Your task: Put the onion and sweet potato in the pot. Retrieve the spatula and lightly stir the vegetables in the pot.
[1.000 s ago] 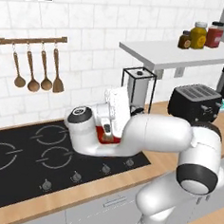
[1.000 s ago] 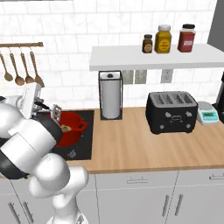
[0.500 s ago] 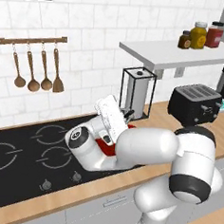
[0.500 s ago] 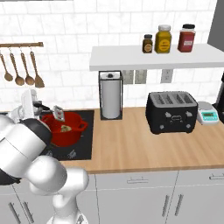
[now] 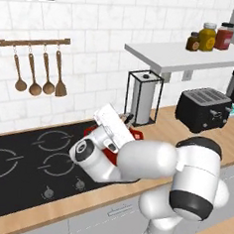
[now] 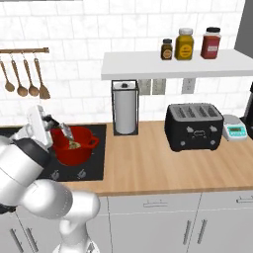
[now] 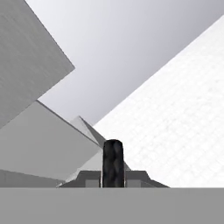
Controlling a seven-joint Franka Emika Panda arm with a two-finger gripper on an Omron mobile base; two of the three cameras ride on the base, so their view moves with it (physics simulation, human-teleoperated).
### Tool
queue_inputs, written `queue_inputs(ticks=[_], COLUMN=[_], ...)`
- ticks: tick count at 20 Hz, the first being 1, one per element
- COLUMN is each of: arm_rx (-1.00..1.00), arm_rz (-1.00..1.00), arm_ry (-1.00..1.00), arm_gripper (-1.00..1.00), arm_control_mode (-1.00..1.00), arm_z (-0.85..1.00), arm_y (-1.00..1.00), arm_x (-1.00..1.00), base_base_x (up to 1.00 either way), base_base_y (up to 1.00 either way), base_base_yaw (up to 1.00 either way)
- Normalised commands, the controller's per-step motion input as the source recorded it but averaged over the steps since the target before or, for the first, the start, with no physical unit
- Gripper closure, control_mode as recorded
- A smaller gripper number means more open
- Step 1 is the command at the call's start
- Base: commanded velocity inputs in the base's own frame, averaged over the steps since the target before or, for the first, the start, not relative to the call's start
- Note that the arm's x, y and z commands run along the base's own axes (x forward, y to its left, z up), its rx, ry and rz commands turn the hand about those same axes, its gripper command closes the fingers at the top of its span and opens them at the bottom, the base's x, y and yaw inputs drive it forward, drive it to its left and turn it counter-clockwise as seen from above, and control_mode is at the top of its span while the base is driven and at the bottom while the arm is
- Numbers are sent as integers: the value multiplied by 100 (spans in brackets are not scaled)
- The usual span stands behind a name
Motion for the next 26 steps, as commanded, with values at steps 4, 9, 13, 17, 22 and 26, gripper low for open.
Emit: queue_inputs(ticks=[4,9,13,17,22,26], arm_rx=[3,0,1,4,-5,-23], arm_rz=[12,13,17,20,13,6], arm_ry=[43,37,36,41,22,2], arm_gripper=[100,100,100,100,100,100], arm_control_mode=[-100,-100,-100,-100,-100,-100], arm_z=[0,0,0,8,0,-13], arm_y=[0,0,0,0,0,0], arm_x=[0,4,16,23,32,28], base_base_x=[0,0,0,0,0,0], base_base_y=[0,0,0,0,0,0], base_base_yaw=[0,0,0,0,0,0])
